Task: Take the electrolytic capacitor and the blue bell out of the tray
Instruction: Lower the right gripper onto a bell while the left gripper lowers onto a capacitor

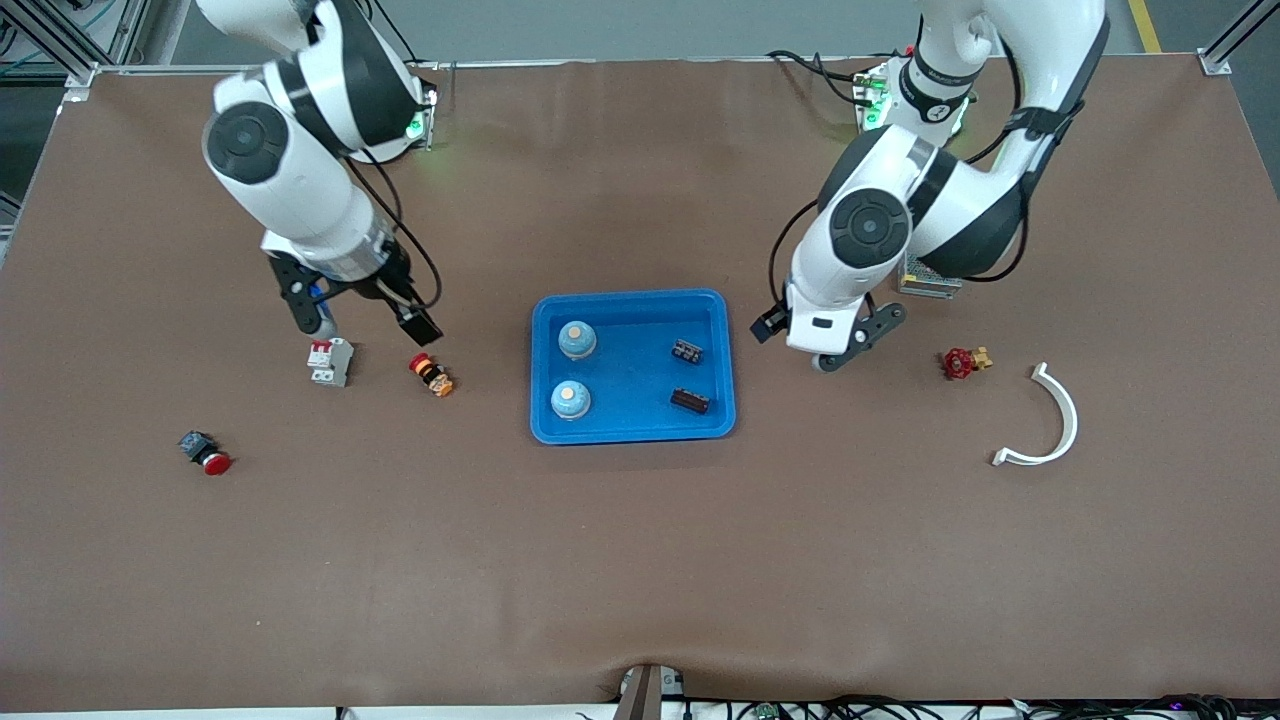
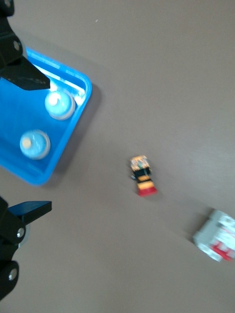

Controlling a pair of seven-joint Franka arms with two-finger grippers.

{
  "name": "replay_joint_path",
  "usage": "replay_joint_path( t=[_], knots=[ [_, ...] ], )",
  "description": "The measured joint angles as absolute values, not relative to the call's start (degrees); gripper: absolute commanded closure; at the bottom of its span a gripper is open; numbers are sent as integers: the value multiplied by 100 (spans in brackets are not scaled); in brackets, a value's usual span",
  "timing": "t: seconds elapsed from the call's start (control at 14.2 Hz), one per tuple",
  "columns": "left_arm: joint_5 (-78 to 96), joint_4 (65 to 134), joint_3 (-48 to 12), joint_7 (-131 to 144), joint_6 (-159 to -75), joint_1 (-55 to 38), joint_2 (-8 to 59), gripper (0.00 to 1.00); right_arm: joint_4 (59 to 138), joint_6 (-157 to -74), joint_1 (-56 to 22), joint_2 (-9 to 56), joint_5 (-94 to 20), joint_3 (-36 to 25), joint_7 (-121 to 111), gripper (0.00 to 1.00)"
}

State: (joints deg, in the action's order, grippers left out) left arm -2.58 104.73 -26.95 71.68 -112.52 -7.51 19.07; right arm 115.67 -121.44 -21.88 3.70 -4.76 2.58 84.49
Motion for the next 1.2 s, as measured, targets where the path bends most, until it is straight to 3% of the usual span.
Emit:
replay_joint_path(
  t=[0.35, 1.2],
  knots=[
    [-259, 10478, -2695, 8025, -11843, -992, 2326, 10, 11461, -13121, -2794, 1352, -512, 254, 9750, 0],
    [-855, 10413, -2694, 10161, -12739, -1502, 3190, 28, 9484, -13179, -2980, 3691, -437, 203, 10589, 0]
  ],
)
